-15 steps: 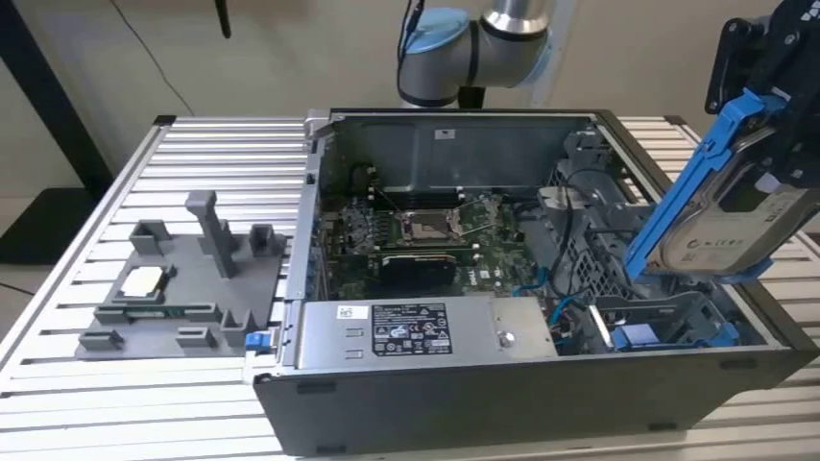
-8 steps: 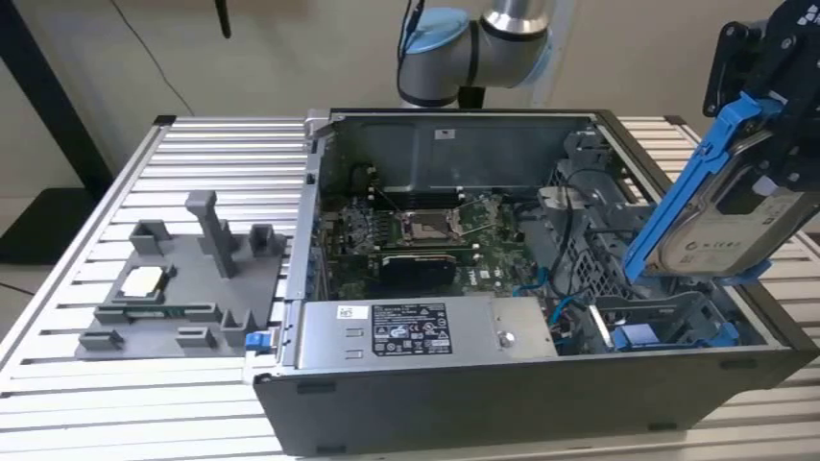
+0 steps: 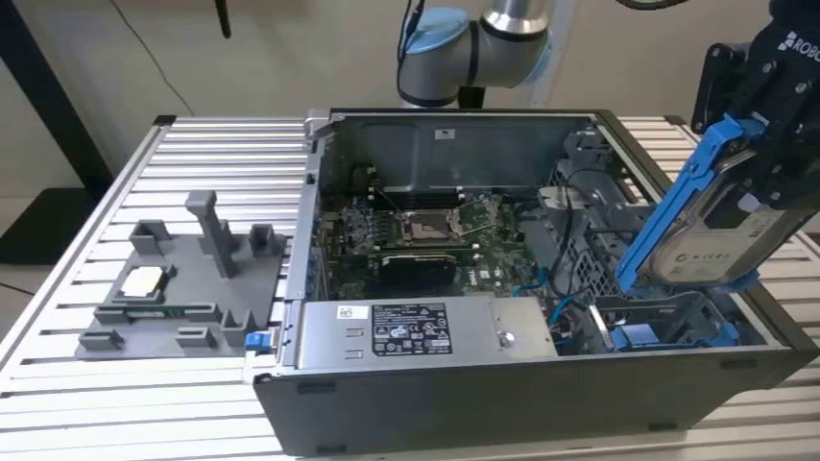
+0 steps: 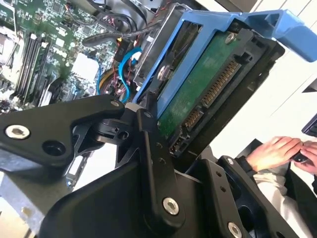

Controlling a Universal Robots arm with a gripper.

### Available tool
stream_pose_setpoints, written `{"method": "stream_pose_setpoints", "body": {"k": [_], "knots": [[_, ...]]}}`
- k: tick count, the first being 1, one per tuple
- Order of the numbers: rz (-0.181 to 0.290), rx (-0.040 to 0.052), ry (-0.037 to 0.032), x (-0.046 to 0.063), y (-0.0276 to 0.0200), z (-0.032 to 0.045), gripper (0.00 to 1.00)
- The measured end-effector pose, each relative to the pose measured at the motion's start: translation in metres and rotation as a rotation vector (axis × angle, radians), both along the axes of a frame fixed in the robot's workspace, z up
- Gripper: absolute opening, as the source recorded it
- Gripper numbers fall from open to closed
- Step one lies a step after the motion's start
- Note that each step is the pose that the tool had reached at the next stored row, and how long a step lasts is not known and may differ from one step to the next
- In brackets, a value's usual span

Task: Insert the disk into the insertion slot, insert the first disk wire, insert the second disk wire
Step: 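Insert the disk into the insertion slot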

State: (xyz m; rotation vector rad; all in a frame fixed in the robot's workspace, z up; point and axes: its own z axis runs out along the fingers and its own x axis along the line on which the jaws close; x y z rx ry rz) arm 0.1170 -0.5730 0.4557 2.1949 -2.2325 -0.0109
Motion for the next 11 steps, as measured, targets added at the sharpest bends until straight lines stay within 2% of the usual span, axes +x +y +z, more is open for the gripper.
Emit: {"method": "stream_pose_setpoints", "body": {"k": [11], "knots": [[0.008,0.0019,-0.0027,-0.001,-0.0001,-0.0200,0.33]]}}
